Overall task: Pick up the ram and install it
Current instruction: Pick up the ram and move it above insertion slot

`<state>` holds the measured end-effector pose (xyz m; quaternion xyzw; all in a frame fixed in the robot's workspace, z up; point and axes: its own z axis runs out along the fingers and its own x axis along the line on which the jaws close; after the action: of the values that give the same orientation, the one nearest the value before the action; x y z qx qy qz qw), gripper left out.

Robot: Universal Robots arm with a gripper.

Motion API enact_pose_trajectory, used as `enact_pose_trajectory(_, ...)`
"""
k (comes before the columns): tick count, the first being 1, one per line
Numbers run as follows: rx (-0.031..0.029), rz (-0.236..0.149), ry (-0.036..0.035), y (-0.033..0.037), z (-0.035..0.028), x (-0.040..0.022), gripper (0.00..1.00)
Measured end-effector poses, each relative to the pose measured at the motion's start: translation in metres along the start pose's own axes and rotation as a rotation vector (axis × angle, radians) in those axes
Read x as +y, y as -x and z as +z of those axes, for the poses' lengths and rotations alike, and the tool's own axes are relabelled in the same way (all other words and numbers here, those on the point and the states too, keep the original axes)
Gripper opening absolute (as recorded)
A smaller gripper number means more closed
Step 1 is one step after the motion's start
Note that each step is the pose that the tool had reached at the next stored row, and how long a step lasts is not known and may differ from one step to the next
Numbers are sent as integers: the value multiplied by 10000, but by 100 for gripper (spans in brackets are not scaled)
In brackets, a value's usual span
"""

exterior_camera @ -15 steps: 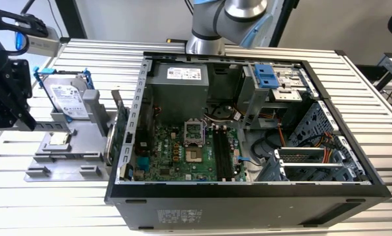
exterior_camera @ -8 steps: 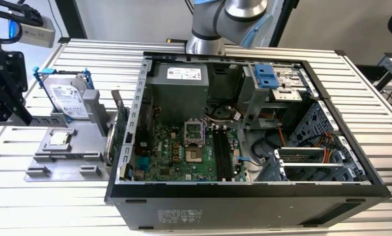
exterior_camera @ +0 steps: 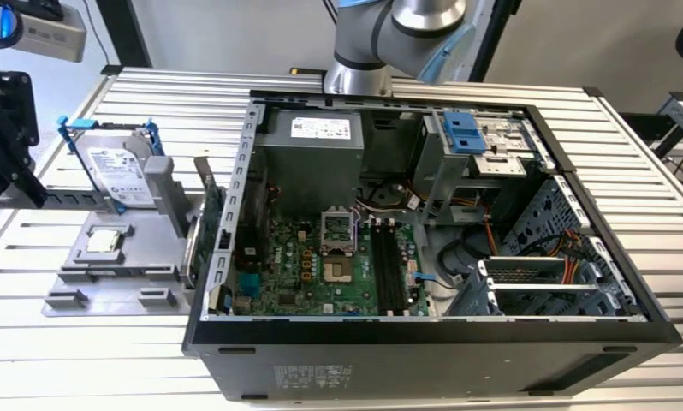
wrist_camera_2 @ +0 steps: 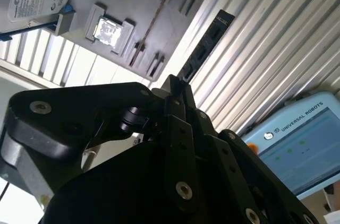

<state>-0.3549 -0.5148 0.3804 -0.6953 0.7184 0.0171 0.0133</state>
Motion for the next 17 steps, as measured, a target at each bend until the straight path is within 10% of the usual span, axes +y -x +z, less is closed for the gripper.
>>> enact_pose_trajectory(17,-1,0,-3,10,-233,2,0)
